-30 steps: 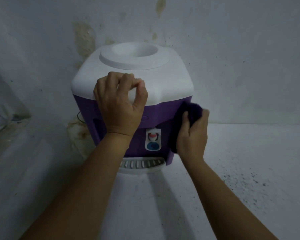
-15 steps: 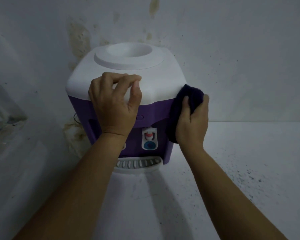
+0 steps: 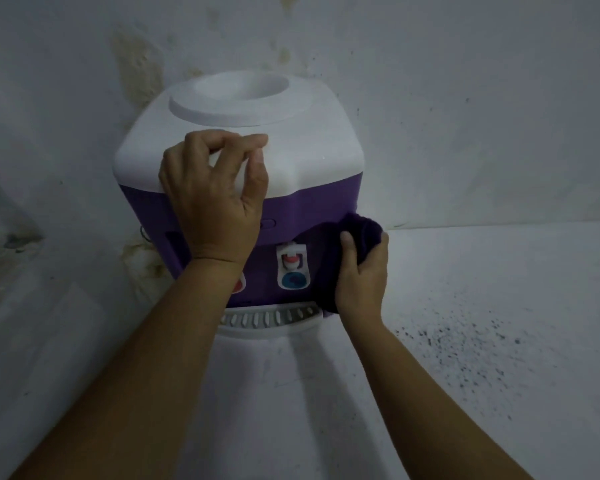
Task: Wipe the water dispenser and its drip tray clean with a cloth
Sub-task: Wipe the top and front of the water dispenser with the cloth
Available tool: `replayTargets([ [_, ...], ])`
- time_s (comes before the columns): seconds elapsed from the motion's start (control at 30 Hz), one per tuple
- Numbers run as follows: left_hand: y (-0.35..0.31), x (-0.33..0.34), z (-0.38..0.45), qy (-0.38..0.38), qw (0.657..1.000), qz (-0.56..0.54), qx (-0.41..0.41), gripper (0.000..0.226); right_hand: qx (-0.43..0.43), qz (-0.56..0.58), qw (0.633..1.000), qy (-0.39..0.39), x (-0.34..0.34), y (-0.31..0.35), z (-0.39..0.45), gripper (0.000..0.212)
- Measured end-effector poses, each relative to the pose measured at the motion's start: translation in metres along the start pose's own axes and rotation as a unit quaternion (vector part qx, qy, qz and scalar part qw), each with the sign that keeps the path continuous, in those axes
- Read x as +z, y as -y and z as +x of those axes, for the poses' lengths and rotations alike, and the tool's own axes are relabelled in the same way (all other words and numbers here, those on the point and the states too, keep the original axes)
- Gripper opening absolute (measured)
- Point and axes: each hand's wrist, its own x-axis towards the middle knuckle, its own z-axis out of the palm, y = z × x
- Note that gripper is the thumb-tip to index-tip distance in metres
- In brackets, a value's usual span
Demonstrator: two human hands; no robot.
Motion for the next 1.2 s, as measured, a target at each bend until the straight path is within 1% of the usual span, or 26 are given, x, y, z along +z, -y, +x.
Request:
replayTargets([
  [0.1,0.0,0.002,-0.001,-0.005,1.0,0.003,0.004,0.03,0.028,-0.053,0.998,0.027,-0.007,-0.023,-0.011,0.015],
  [0.17,0.001,0.003,-0.001,-0.007,1.0,0.006,0.005,0.029,0.034,-0.069,0.996,0.034,-0.01,-0.024,-0.011,0.013],
  [0.3,0.001,0.004,-0.002,-0.019,1.0,0.006,0.007,0.027,-0.03,-0.02,0.999,-0.006,-0.005,0.014,0.006,0.012],
  [0.37,0.001,0.005,-0.003,-0.025,1.0,0.007,0.011,0.028,-0.034,0.001,0.999,-0.023,-0.001,0.019,0.012,0.012],
  [0.4,0.002,0.005,-0.002,-0.027,1.0,0.009,0.013,0.028,-0.015,0.003,1.0,-0.024,0.0,0.014,0.012,0.011],
  [0.5,0.003,0.006,-0.003,-0.031,0.999,0.015,0.013,0.028,0.093,-0.037,0.995,0.001,-0.003,-0.017,0.003,0.006],
  [0.53,0.003,0.006,-0.003,-0.032,0.999,0.016,0.014,0.029,0.106,-0.048,0.993,0.006,-0.004,-0.021,0.001,0.006],
  [0.57,0.003,0.006,-0.003,-0.032,0.999,0.017,0.014,0.029,0.097,-0.054,0.994,0.003,-0.005,-0.016,0.003,0.006],
  [0.6,0.003,0.007,-0.003,-0.032,0.999,0.016,0.014,0.029,0.069,-0.053,0.996,-0.008,-0.005,-0.005,0.007,0.008],
  [0.67,0.002,0.006,-0.003,-0.031,0.999,0.014,0.012,0.03,-0.015,-0.036,0.998,-0.043,-0.002,0.027,0.02,0.015],
  [0.77,0.001,0.006,-0.002,-0.029,0.999,0.014,0.008,0.032,-0.15,-0.048,0.982,-0.1,0.009,0.066,0.024,0.022],
  [0.8,0.001,0.004,-0.002,-0.028,0.999,0.015,0.008,0.033,-0.187,-0.068,0.975,-0.096,0.013,0.07,0.017,0.022],
  [0.87,0.0,0.003,-0.001,-0.021,1.0,0.013,0.007,0.032,-0.239,-0.116,0.963,-0.046,0.017,0.064,0.001,0.023],
  [0.9,0.0,0.002,-0.002,-0.014,1.0,0.009,0.005,0.032,-0.254,-0.137,0.957,-0.021,0.015,0.06,-0.003,0.025],
  [0.97,-0.001,0.0,-0.002,-0.002,1.0,0.002,0.003,0.031,-0.253,-0.148,0.956,-0.015,0.008,0.061,0.003,0.023],
  [1.03,-0.001,-0.002,-0.001,0.008,1.0,-0.003,0.0,0.03,-0.227,-0.15,0.961,-0.054,0.003,0.074,0.015,0.02],
  [1.07,-0.001,-0.002,0.0,0.011,1.0,-0.005,-0.001,0.03,-0.223,-0.158,0.959,-0.073,0.003,0.083,0.019,0.02],
  [1.1,-0.002,-0.003,-0.001,0.014,1.0,-0.006,-0.002,0.03,-0.23,-0.172,0.955,-0.076,0.006,0.091,0.019,0.021],
  [1.13,-0.002,-0.004,0.0,0.019,1.0,-0.008,-0.004,0.029,-0.251,-0.193,0.947,-0.06,0.01,0.098,0.016,0.023],
  [1.2,-0.002,-0.009,0.001,0.032,0.999,-0.018,-0.002,0.028,-0.312,-0.249,0.917,-0.004,0.014,0.106,0.007,0.027],
])
